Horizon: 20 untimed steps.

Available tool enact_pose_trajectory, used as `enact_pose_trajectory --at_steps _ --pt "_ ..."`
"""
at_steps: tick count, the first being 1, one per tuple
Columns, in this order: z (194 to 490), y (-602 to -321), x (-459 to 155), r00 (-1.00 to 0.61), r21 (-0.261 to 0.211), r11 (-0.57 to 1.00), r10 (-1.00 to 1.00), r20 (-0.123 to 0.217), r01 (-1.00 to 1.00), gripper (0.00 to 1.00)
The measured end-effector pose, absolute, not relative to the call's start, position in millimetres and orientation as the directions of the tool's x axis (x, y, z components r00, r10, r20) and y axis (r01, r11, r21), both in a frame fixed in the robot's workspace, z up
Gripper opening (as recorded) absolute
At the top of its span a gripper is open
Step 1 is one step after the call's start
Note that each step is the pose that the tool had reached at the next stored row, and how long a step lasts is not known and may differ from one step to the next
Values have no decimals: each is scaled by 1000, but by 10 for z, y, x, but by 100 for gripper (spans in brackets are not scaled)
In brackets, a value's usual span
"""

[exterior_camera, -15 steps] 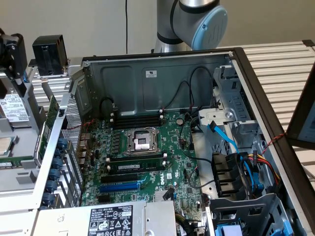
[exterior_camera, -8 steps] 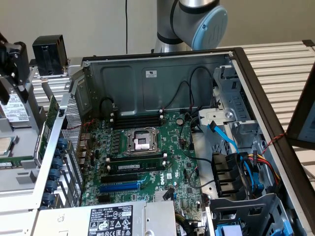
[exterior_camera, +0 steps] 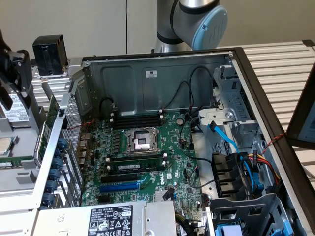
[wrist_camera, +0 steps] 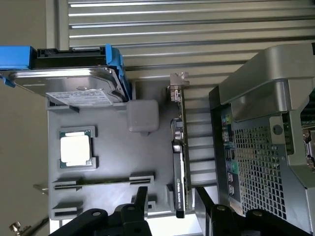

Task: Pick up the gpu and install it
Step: 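Pick up the gpu and move the gpu toward the slot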

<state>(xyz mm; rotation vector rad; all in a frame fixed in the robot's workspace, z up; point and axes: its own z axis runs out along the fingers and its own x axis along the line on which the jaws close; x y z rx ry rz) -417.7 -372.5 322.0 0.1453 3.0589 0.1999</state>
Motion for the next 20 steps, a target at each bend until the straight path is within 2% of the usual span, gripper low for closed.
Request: enact_pose_trajectory --at_steps 20 --pt "2872 -3738 -4066 -991 144 984 118 -69 107 51"
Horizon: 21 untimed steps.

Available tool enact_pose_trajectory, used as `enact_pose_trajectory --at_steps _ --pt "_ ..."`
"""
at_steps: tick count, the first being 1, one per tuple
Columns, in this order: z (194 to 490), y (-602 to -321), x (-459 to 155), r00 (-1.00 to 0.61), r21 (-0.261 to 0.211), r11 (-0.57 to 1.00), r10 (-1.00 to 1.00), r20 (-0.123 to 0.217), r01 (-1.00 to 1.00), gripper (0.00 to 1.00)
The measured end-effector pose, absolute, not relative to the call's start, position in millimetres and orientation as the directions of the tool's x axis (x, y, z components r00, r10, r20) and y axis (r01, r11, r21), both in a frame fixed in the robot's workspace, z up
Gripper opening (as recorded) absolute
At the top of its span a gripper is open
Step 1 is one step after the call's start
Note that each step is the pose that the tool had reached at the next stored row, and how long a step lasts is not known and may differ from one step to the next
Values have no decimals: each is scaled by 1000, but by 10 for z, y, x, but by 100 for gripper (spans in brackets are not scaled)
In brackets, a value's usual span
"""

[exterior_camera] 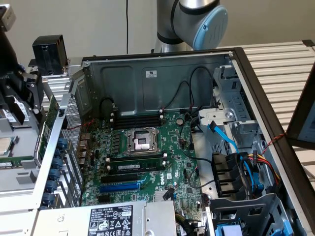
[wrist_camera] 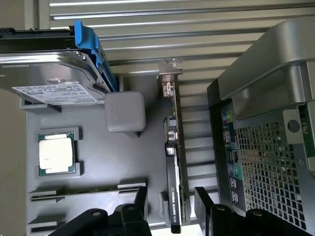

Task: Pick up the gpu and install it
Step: 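Pick up the gpu and move the gpu toward the slot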

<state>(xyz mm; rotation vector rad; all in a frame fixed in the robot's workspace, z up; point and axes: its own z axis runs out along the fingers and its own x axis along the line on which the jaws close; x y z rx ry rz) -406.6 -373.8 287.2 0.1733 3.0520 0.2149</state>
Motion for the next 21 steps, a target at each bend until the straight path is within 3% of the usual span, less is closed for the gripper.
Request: enact_pose_trajectory --at_steps 21 --pt "2607 -3772 -4040 -984 172 975 157 -88 141 51"
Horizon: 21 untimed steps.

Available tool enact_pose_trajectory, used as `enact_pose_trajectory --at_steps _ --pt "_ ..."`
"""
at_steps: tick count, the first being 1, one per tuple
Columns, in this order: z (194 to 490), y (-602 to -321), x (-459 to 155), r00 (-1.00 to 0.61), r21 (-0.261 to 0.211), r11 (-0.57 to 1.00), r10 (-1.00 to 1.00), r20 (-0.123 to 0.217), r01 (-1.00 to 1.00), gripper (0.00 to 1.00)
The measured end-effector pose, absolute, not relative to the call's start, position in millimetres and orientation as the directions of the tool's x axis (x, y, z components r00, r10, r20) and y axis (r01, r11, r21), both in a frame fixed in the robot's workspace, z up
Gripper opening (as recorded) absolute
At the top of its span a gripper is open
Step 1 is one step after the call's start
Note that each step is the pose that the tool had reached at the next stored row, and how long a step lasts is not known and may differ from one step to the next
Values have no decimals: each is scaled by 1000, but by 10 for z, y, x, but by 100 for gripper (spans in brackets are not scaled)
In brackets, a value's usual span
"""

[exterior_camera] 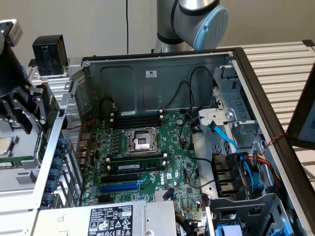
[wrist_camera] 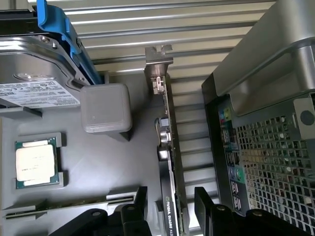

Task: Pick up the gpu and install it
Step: 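Pick up the gpu and move the gpu toward the slot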

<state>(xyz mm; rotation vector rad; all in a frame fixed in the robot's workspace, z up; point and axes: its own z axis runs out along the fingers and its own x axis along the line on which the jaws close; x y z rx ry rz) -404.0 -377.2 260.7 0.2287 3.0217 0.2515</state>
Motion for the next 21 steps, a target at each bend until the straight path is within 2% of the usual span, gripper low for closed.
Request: enact_pose_trajectory --at_steps 17,21 --pt "2445 -3718 -4032 -981 167 974 171 -92 154 51" --pt "2426 -3701 -4048 -978 170 974 171 -116 150 51"
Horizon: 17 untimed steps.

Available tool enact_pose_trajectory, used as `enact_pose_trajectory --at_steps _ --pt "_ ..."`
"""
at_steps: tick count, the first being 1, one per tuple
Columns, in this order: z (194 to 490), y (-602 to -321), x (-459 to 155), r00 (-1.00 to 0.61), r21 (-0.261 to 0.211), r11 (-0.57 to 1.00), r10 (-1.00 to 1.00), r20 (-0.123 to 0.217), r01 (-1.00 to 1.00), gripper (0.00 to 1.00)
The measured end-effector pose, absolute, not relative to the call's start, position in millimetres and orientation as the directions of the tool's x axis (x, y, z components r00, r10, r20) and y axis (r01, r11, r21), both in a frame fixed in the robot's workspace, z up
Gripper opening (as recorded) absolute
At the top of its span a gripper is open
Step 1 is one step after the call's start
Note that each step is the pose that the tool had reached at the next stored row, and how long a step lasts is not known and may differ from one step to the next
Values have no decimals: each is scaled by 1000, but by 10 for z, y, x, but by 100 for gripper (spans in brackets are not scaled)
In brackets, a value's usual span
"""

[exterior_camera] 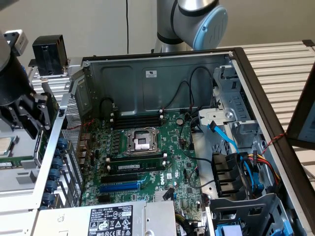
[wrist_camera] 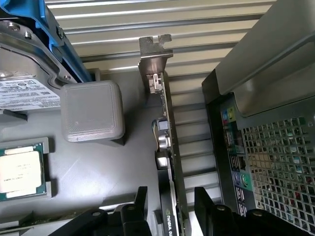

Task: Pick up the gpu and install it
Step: 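Pick up the gpu and move the gpu toward the slot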

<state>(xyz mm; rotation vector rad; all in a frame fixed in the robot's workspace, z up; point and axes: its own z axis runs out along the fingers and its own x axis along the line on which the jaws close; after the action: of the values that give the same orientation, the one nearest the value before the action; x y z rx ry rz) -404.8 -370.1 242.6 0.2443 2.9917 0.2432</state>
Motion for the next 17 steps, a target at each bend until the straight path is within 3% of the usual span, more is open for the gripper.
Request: enact_pose_trajectory --at_steps 17 --pt "2318 -3680 -4076 -977 209 966 179 -117 152 51"
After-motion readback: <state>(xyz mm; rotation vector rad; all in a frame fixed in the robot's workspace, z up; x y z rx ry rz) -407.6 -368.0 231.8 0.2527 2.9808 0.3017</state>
